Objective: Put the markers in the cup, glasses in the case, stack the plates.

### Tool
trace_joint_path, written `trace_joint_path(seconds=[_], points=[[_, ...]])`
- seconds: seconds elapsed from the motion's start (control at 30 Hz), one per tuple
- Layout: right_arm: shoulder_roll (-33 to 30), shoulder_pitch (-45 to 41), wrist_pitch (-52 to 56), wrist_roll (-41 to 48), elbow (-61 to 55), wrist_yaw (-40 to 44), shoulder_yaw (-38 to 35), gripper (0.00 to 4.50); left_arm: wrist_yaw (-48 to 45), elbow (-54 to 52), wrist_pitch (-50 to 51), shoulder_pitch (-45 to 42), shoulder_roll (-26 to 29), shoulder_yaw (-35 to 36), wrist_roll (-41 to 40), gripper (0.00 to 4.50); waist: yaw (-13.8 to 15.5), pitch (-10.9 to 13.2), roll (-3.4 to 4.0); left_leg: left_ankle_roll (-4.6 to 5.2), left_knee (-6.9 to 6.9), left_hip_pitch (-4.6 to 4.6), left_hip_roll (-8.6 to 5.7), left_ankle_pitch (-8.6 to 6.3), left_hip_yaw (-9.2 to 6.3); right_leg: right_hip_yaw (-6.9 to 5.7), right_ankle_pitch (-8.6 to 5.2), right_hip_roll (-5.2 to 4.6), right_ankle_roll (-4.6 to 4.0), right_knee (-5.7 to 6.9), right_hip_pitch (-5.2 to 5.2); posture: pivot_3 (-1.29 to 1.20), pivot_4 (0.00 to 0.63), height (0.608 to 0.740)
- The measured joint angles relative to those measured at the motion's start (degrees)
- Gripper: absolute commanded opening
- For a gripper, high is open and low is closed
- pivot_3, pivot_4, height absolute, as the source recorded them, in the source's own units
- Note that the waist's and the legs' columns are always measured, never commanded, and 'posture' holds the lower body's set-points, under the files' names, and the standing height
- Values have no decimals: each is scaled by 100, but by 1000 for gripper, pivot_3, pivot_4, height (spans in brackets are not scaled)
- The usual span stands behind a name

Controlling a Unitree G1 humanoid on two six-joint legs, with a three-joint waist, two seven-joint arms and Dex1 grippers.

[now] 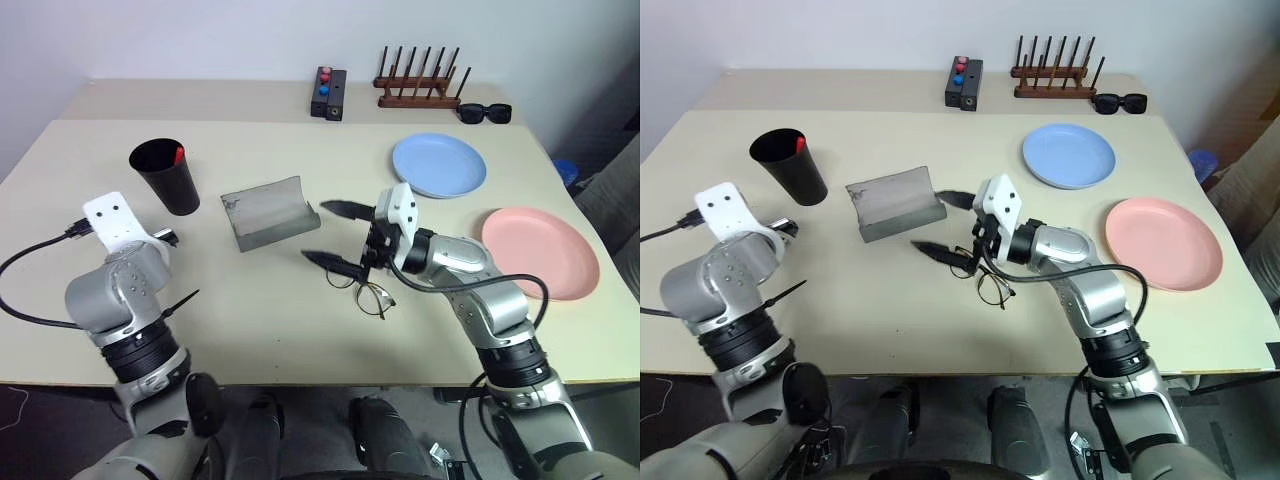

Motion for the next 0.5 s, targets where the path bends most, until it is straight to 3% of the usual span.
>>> trace_joint_path(seconds=[0.2, 0.43, 0.5], points=[[-174, 173, -63, -131, -66, 244, 140, 4500, 262, 509, -75, -307, -71, 76, 499, 4455, -85, 1, -1, -1, -2, -2, 0, 0, -1, 0, 0, 0, 0, -1, -2, 0, 150, 740], [-171, 179, -189, -304, -60, 231, 151, 4500, 517, 863, -222, -710, -230, 687, 723, 4455, -75, 1, -1, -2, -2, -4, -1, 0, -1, 0, 0, -1, 1, -7, -1, 0, 150, 740], [-167, 183, -198, -331, -60, 226, 151, 4500, 524, 928, -215, -797, -265, 870, 732, 3638, -76, 1, -2, -2, -2, -4, -1, 0, -1, -1, 0, -1, 1, -7, -1, 0, 150, 740]])
